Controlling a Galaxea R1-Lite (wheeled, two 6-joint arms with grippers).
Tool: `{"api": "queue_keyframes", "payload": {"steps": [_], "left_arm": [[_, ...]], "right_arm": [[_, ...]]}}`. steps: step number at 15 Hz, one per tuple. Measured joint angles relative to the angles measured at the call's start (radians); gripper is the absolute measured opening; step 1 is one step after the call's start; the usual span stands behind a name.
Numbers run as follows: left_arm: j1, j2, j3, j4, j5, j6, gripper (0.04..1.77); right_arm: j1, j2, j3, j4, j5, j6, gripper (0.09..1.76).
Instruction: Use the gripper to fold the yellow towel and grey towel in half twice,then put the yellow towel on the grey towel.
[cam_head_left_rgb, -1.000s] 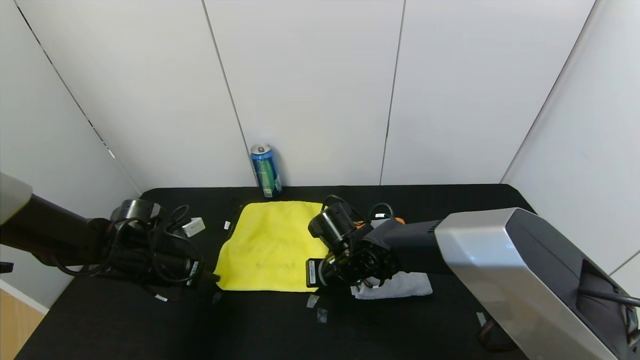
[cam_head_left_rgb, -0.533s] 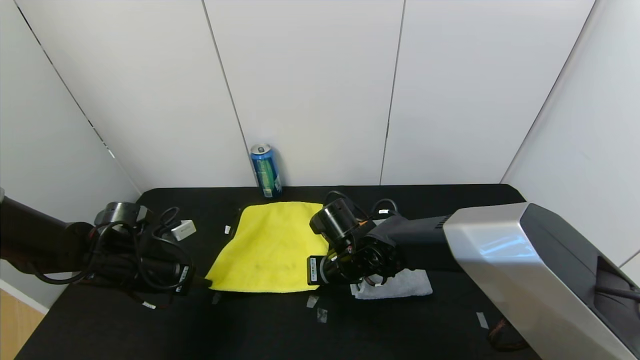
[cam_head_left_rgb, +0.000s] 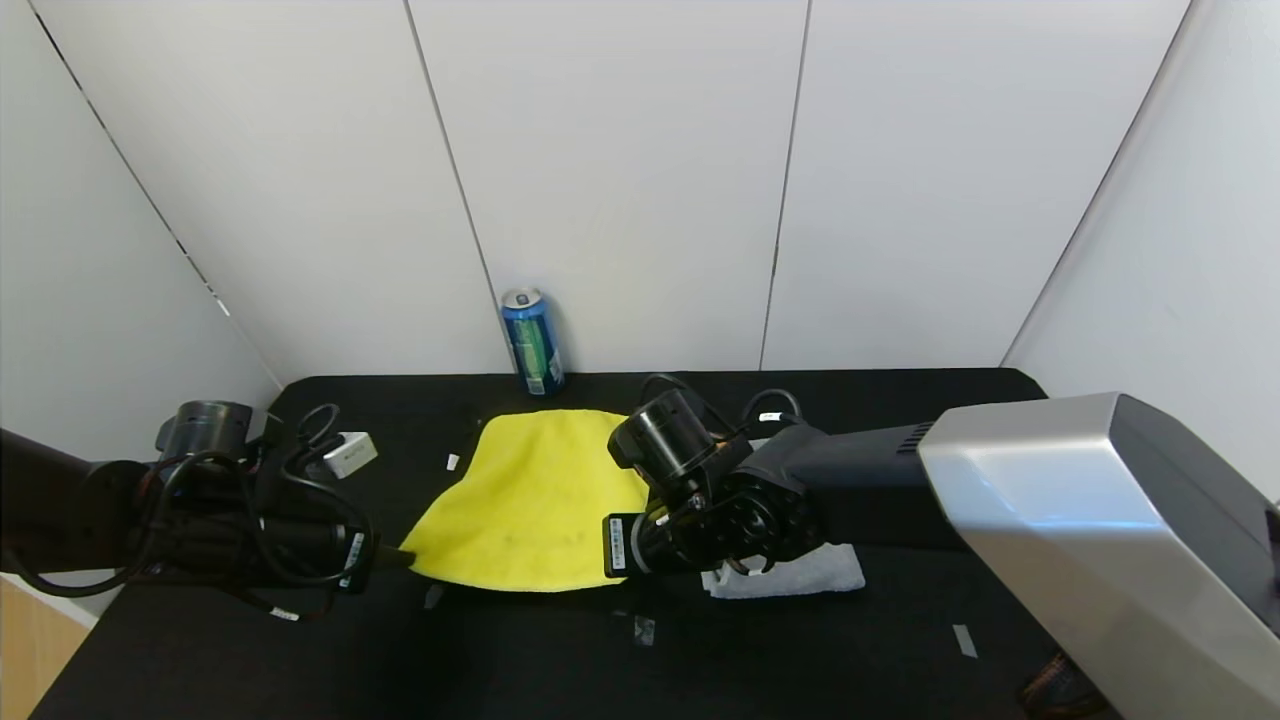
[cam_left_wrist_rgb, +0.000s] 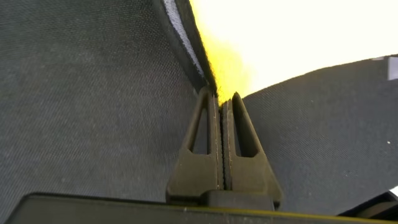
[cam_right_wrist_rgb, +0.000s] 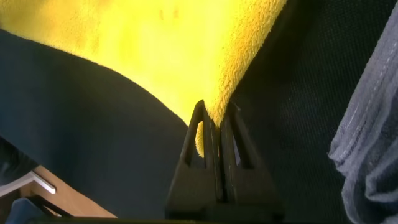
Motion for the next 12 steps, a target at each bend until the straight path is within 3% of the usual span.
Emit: {"api": "queue_keyframes", "payload": {"steps": [12], "left_arm": [[0.002, -0.183, 0.063, 0.001, -0.002, -0.001, 0.10]], "right_arm": [[0.022, -0.086, 0.017, 0.114, -0.014, 0.011, 0.14]]}}
